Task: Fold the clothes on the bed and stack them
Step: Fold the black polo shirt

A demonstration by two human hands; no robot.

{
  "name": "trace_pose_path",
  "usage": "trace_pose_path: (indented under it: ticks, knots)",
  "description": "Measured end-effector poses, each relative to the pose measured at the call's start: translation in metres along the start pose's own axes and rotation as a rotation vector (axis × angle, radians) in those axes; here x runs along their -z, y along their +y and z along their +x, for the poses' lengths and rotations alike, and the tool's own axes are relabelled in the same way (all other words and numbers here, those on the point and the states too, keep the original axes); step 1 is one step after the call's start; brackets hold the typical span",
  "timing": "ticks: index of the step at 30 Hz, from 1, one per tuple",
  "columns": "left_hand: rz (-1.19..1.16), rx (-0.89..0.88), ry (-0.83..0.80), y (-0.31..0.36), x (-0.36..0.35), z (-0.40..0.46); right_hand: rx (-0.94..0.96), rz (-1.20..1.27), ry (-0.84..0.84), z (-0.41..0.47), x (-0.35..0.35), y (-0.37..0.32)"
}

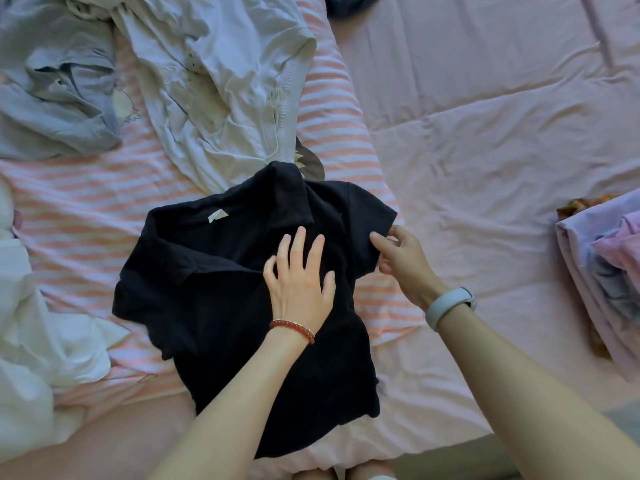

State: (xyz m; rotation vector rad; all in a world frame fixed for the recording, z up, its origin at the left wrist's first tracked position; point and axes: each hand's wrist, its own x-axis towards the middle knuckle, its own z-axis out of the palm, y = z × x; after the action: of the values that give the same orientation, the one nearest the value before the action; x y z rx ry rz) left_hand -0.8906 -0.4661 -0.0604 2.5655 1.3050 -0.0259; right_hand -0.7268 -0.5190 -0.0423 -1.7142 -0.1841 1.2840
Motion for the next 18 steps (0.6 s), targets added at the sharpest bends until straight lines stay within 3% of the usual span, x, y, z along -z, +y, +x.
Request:
trace_pose_path:
  ticks: [4,8,13,18]
  knots:
    - [0.018,0.064,-0.072,-0.007,0.000,0.004,0.106,-0.076,0.002,-0.005,-0.002,-0.003]
    - [-0.017,0.066,-0.056,-0.006,0.003,0.004,0.114,-0.012,0.056,-0.010,0.000,0.006]
    - [-0.013,0.082,-0.096,-0.005,-0.001,0.007,0.124,-0.156,0.023,-0.011,-0.009,0.011]
    - [0.024,0.073,-0.153,-0.006,-0.002,0.012,0.274,-0.267,0.271,-0.007,-0.007,0.011]
